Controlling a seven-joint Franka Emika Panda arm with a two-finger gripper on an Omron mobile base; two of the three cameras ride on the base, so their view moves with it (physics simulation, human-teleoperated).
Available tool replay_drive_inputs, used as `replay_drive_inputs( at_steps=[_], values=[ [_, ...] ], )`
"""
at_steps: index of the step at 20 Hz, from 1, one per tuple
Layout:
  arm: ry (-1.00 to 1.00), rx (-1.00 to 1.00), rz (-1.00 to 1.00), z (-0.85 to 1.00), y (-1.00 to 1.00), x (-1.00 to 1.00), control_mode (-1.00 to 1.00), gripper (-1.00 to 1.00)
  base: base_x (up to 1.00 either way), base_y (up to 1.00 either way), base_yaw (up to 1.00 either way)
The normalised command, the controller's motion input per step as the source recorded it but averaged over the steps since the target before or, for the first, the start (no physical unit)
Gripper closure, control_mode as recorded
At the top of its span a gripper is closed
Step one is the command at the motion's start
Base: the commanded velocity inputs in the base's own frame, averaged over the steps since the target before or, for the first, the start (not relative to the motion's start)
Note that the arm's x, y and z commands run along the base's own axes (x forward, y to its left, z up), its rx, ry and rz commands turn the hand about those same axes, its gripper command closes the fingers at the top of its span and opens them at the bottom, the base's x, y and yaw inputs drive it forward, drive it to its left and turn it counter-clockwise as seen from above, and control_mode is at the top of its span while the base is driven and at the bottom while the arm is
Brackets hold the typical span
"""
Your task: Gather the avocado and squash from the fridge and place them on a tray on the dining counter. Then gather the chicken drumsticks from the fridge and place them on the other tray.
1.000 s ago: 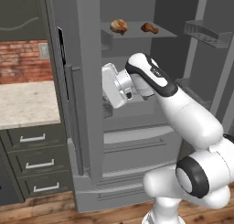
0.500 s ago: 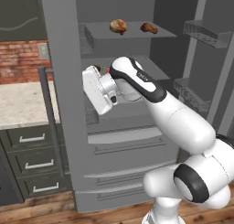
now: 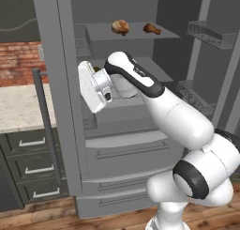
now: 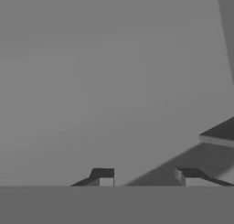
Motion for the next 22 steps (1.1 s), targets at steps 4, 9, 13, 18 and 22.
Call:
replay_drive_inputs(
  at_steps=[4,9,13,18,22],
  values=[
    [-0.09,-0.06,0.0,0.0,-0.24,-0.53,-1.0,-1.0,0.0,0.0,0.0],
    [-0.15,-0.06,-0.01,0.0,-0.61,-0.61,-1.0,-1.0,0.0,0.0,0.0],
    [-0.18,-0.09,-0.06,0.0,-0.65,-0.53,-1.0,-1.0,0.0,0.0,0.0],
    [-0.26,-0.14,-0.03,0.0,-0.66,-0.46,-1.0,-1.0,0.0,0.0,0.0],
    [-0.31,-0.2,0.0,0.11,-0.6,-0.37,-1.0,-1.0,0.0,0.0,0.0]
  ],
)
